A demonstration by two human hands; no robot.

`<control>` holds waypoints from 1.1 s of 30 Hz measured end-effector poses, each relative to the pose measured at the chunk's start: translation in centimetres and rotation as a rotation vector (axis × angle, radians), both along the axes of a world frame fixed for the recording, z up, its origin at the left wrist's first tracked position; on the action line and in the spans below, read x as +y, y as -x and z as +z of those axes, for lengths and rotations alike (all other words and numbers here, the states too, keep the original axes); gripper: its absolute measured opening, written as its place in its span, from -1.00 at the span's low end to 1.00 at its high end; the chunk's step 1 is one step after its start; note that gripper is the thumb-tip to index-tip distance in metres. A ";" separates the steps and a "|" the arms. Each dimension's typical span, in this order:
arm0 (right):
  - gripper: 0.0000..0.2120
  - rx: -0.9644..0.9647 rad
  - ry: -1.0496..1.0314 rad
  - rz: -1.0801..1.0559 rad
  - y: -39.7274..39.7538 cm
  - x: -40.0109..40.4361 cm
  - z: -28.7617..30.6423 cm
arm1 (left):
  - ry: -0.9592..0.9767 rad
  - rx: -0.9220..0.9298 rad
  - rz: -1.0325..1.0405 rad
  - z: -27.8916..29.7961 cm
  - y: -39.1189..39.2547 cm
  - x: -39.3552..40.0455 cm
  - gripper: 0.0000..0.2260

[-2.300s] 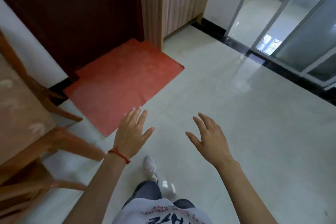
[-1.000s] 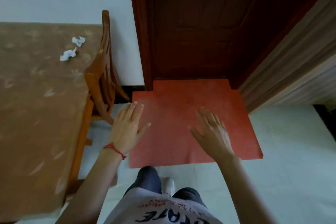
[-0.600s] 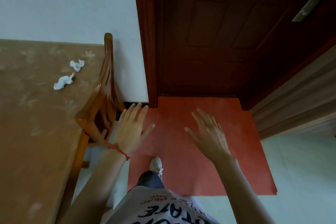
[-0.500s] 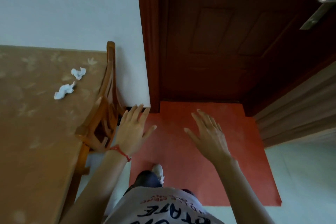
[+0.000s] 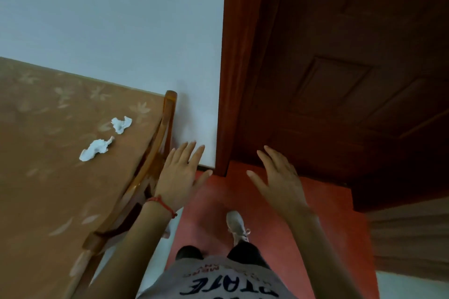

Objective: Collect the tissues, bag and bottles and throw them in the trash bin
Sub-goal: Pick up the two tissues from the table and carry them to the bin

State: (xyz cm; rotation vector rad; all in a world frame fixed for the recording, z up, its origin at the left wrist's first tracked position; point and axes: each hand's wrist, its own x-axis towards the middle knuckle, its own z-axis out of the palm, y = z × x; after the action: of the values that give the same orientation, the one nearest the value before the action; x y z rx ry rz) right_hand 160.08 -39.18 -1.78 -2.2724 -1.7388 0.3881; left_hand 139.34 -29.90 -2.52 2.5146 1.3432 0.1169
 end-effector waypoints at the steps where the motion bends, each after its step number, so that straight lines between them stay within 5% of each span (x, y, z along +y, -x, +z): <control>1: -0.44 0.001 0.001 0.027 -0.7 1.3 0.0 | -0.003 -0.007 0.029 -0.2 -0.4 0.7 -0.27; 13: -0.45 0.031 0.012 0.529 -4.1 14.7 0.8 | -0.039 -0.053 0.486 0.9 -2.5 4.7 -0.31; 24: -0.47 0.069 -0.049 0.944 2.3 21.4 1.0 | -0.066 -0.044 0.943 0.8 2.0 2.2 -0.46; 33: -0.49 0.123 -0.101 1.074 9.5 25.4 0.6 | -0.066 -0.040 1.102 0.0 7.2 2.7 -0.48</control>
State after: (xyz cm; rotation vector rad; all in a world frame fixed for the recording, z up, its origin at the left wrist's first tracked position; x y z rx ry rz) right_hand 150.62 -13.82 -1.13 -1.0251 -2.6678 0.5753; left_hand 132.10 -27.18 -2.48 1.5005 2.5353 0.4202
